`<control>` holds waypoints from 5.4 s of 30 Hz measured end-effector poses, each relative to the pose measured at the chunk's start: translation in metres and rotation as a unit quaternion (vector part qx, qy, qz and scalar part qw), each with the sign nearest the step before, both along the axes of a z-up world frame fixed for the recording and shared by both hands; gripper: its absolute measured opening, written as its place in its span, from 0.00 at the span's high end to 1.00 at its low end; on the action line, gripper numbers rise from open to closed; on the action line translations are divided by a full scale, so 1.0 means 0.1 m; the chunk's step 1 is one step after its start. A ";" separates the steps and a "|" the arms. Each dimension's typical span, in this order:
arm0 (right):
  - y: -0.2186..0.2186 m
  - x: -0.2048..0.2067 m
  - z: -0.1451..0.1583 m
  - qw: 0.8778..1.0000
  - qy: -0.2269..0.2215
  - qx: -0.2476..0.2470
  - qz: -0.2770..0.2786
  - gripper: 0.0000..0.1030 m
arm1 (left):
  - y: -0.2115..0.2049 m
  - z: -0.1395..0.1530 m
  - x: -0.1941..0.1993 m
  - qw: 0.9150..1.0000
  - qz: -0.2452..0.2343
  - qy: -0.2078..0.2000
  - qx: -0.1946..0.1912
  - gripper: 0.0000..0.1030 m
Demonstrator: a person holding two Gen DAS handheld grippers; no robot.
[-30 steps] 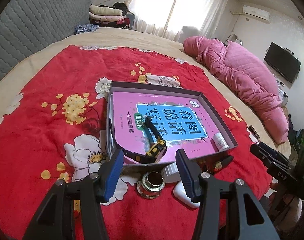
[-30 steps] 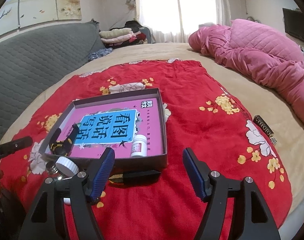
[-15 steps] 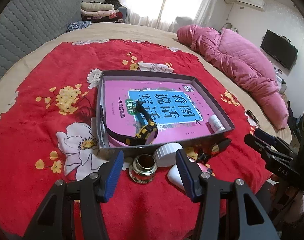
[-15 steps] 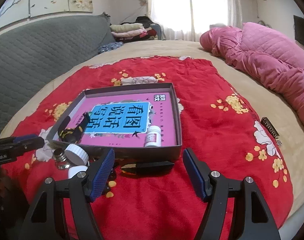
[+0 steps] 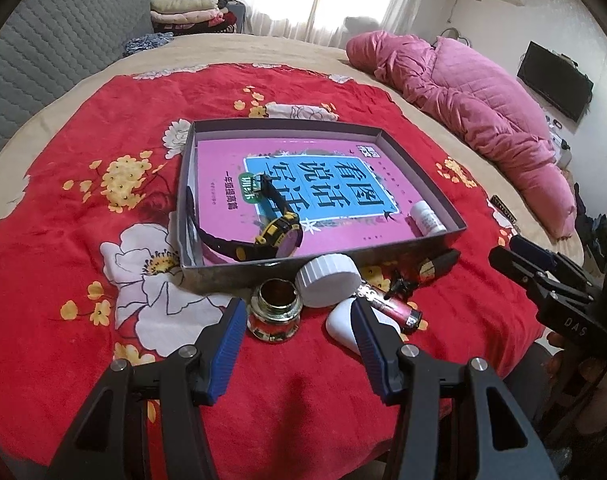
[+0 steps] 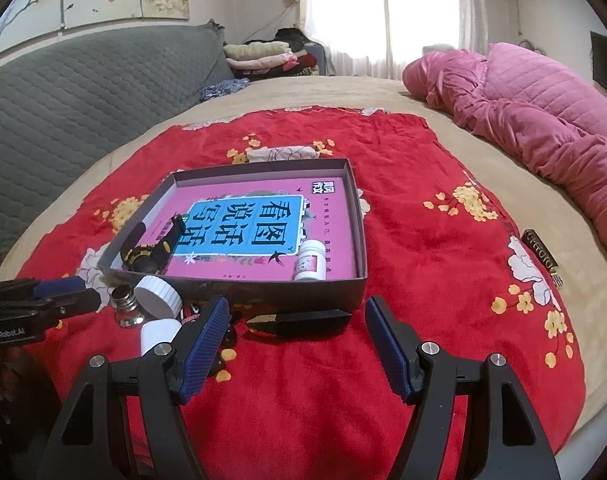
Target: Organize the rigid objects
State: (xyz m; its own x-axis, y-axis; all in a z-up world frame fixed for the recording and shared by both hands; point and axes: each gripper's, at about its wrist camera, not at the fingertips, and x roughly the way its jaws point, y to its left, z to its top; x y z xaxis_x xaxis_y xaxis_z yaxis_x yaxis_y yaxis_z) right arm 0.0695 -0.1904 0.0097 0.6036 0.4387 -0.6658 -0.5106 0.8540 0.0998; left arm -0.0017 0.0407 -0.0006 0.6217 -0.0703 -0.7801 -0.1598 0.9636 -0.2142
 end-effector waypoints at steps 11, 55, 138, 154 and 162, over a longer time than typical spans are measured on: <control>0.00 -0.04 -0.01 1.000 0.003 -0.001 0.002 0.30 | -0.01 -0.13 0.02 1.000 0.002 0.023 -0.002 0.48; -0.29 0.62 -0.71 0.973 0.190 0.125 -0.048 0.30 | -0.01 -0.40 0.14 0.998 -0.016 0.057 -0.015 0.48; -0.30 0.74 -0.91 0.927 0.279 0.247 -0.049 0.76 | 0.21 -0.60 0.38 0.999 -0.003 0.032 -0.017 0.58; -0.10 0.58 -0.65 0.962 0.208 0.175 -0.012 0.78 | 0.20 -0.52 0.33 1.000 -0.005 0.024 -0.005 0.59; -0.12 0.53 -0.53 0.967 0.180 0.178 -0.006 0.78 | 0.25 -0.43 0.25 1.000 0.008 0.010 -0.013 0.59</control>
